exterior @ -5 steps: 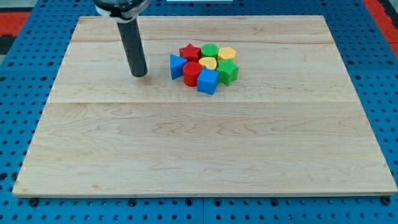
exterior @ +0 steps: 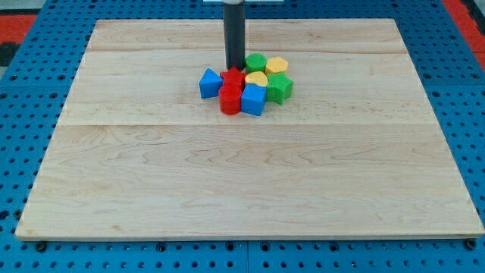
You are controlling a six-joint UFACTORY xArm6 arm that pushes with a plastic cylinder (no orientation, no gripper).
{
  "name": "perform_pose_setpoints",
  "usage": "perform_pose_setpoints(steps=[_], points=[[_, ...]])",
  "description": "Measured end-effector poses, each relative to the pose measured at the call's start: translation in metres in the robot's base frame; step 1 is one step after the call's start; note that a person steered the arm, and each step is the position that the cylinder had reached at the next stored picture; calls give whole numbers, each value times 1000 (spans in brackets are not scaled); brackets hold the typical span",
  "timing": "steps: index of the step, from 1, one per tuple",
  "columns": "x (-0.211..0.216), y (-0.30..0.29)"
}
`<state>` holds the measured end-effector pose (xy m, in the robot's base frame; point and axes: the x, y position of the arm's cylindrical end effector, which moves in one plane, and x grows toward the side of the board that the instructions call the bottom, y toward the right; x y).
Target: Push the red blocks away from the group of blocks
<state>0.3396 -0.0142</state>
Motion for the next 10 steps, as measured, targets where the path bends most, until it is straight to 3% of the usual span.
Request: perform_pose_setpoints(steps=[2, 3, 4, 6, 7, 10], points=[[88, 0], [109, -27], [122, -65], [154, -35], [156, -61], [174, -23]])
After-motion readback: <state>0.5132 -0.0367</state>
